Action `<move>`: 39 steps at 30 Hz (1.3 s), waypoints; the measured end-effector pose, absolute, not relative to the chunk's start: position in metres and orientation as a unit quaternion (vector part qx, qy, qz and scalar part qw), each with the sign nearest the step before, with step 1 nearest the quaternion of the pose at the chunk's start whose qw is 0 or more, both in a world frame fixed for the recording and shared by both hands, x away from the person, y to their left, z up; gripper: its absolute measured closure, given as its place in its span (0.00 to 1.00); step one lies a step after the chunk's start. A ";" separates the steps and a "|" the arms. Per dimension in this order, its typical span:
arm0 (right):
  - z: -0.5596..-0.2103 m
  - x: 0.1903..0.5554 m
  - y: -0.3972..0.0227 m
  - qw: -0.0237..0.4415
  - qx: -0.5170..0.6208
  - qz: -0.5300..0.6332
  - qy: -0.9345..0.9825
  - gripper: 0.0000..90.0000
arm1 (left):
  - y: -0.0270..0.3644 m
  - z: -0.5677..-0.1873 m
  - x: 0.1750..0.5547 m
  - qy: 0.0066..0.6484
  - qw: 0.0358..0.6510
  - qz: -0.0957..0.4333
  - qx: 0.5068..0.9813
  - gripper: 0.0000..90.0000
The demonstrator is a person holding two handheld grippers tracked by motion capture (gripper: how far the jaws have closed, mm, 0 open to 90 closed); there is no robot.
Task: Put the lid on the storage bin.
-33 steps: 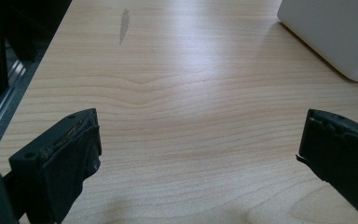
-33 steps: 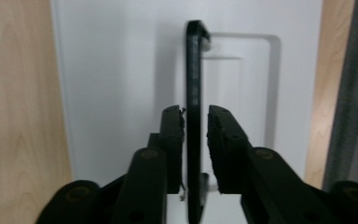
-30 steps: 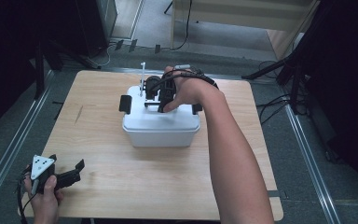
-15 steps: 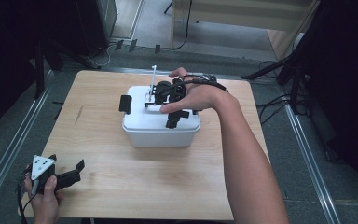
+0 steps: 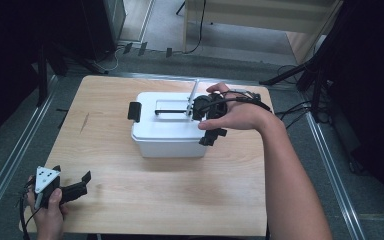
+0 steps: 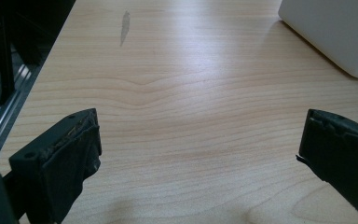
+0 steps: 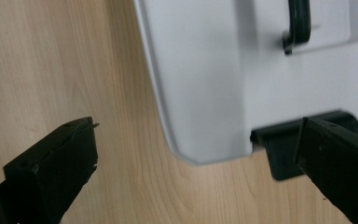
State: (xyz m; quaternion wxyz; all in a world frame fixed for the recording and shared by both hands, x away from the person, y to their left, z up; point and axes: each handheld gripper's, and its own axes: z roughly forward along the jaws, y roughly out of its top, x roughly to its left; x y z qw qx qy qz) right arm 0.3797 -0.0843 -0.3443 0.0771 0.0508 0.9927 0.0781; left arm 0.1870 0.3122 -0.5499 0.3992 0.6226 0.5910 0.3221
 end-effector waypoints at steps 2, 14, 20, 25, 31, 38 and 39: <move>-0.345 0.378 -0.093 0.079 0.052 0.080 0.992 0.00 | 0.312 -0.550 0.187 0.590 0.398 0.323 0.624 0.00; -0.356 0.366 -0.138 0.087 0.067 0.079 0.991 0.00 | 0.311 -0.550 0.186 0.590 0.396 0.328 0.622 0.00; -0.368 0.357 -0.154 0.099 0.073 0.088 0.988 0.00 | 0.311 -0.550 0.185 0.591 0.397 0.329 0.620 0.00; -0.381 0.348 -0.167 0.105 0.092 0.114 0.984 0.00 | 0.311 -0.550 0.185 0.590 0.396 0.329 0.621 0.00; -0.398 0.338 -0.181 0.110 0.118 0.140 0.977 0.00 | 0.311 -0.550 0.185 0.590 0.396 0.330 0.622 0.00; -0.417 0.326 -0.199 0.135 0.149 0.184 0.962 0.00 | 0.310 -0.550 0.185 0.590 0.393 0.331 0.623 0.00; -0.420 0.325 -0.201 0.135 0.152 0.188 0.961 0.00 | 0.310 -0.550 0.185 0.590 0.393 0.331 0.623 0.00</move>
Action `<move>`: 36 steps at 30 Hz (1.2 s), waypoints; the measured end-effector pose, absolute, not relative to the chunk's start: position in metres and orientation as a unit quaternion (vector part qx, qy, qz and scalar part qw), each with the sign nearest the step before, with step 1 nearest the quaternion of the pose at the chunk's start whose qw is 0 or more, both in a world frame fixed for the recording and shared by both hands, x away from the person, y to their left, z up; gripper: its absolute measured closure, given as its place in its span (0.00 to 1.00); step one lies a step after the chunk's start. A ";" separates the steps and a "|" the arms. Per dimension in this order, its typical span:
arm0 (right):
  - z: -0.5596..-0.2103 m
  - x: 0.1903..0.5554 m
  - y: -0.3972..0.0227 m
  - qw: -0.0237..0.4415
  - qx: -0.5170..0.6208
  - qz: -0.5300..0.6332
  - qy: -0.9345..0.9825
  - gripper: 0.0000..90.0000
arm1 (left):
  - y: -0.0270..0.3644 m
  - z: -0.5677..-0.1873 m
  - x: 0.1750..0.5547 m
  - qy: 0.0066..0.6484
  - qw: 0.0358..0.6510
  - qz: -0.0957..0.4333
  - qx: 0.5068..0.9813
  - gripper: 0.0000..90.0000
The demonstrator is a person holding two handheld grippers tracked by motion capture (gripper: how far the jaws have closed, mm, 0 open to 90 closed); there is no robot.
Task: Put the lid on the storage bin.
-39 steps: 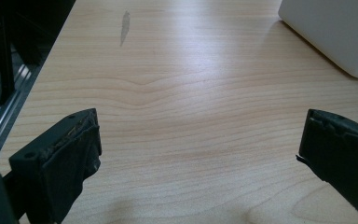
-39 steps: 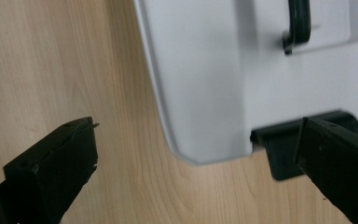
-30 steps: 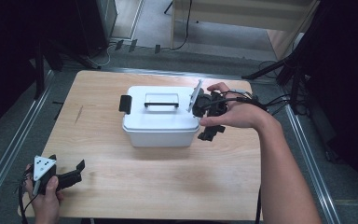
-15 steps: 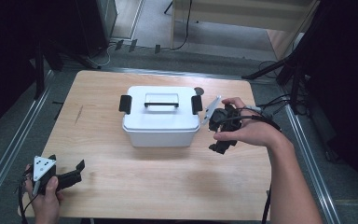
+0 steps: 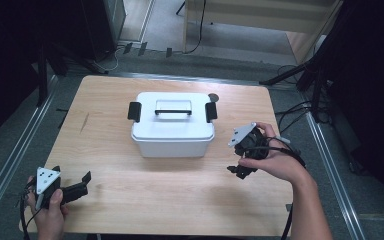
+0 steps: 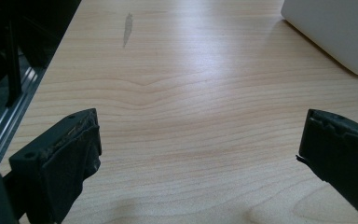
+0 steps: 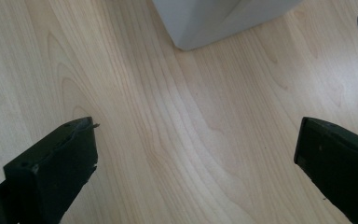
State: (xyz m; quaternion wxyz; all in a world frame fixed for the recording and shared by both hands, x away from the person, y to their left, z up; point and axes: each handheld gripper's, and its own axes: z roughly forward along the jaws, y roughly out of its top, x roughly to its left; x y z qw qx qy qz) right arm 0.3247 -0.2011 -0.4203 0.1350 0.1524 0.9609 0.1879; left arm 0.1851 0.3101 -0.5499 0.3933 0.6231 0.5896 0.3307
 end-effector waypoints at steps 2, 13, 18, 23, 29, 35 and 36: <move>-0.426 0.322 -0.206 0.136 0.164 0.197 0.957 0.00 | 0.310 -0.550 0.185 0.590 0.394 0.331 0.622 0.00; -0.453 0.311 -0.234 0.138 0.203 0.225 0.943 0.00 | 0.309 -0.550 0.185 0.591 0.393 0.332 0.622 0.00; -0.465 0.305 -0.249 0.143 0.228 0.244 0.932 0.00 | 0.309 -0.550 0.185 0.590 0.393 0.333 0.622 0.00; -0.478 0.298 -0.265 0.150 0.251 0.258 0.921 0.00 | 0.309 -0.550 0.185 0.589 0.392 0.334 0.623 0.00; -0.492 0.289 -0.285 0.159 0.287 0.287 0.900 0.00 | 0.309 -0.550 0.186 0.590 0.391 0.334 0.622 0.00; -0.501 0.277 -0.304 0.167 0.316 0.317 0.878 0.00 | 0.308 -0.550 0.185 0.590 0.389 0.335 0.623 0.00; -0.503 0.275 -0.307 0.169 0.320 0.320 0.876 0.00 | 0.308 -0.550 0.185 0.590 0.388 0.335 0.623 0.00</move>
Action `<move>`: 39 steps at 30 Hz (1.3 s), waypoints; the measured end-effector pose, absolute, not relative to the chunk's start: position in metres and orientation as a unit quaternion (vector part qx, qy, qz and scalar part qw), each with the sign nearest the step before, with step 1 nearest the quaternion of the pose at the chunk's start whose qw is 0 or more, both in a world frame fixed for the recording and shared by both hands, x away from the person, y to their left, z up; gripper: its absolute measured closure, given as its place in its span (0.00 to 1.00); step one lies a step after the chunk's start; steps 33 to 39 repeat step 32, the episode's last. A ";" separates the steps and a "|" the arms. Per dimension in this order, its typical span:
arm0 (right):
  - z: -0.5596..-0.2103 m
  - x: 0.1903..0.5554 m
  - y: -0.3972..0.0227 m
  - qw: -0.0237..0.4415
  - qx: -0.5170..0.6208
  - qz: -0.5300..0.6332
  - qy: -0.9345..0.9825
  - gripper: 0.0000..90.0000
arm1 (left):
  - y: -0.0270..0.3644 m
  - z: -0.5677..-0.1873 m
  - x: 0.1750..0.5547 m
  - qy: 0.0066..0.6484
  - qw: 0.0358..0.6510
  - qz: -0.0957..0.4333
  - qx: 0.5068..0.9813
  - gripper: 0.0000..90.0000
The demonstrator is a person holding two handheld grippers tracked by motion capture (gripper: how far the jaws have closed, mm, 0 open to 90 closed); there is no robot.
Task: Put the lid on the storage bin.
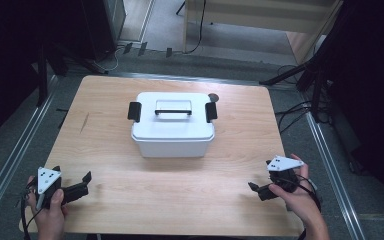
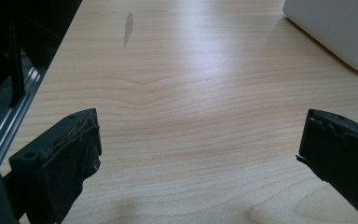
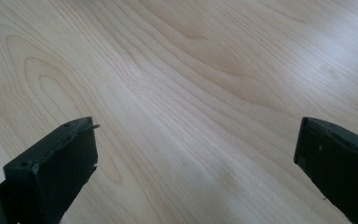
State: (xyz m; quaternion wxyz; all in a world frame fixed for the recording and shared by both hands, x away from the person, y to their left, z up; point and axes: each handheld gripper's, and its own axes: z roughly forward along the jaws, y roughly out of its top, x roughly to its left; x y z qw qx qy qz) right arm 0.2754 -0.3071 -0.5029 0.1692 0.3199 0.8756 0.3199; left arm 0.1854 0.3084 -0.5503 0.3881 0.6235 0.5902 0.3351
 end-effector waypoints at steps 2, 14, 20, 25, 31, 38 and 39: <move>-0.506 0.271 -0.313 0.172 0.329 0.323 0.871 0.00 | 0.308 -0.550 0.185 0.590 0.388 0.335 0.624 0.00; -0.526 0.246 -0.350 0.189 0.391 0.363 0.825 0.00 | 0.308 -0.550 0.185 0.590 0.386 0.337 0.624 0.00; -0.535 0.230 -0.359 0.195 0.406 0.371 0.812 0.00 | 0.306 -0.550 0.185 0.588 0.381 0.339 0.628 0.00; -0.541 0.216 -0.370 0.200 0.420 0.375 0.802 0.00 | 0.307 -0.550 0.185 0.589 0.383 0.339 0.626 0.00; -0.544 0.212 -0.377 0.201 0.432 0.387 0.789 0.00 | 0.306 -0.551 0.186 0.589 0.378 0.339 0.629 0.00; -0.544 0.212 -0.377 0.200 0.433 0.388 0.788 0.00 | 0.306 -0.551 0.187 0.591 0.376 0.337 0.629 0.00; -0.544 0.212 -0.377 0.200 0.433 0.388 0.788 0.00 | 0.306 -0.551 0.187 0.591 0.376 0.337 0.629 0.00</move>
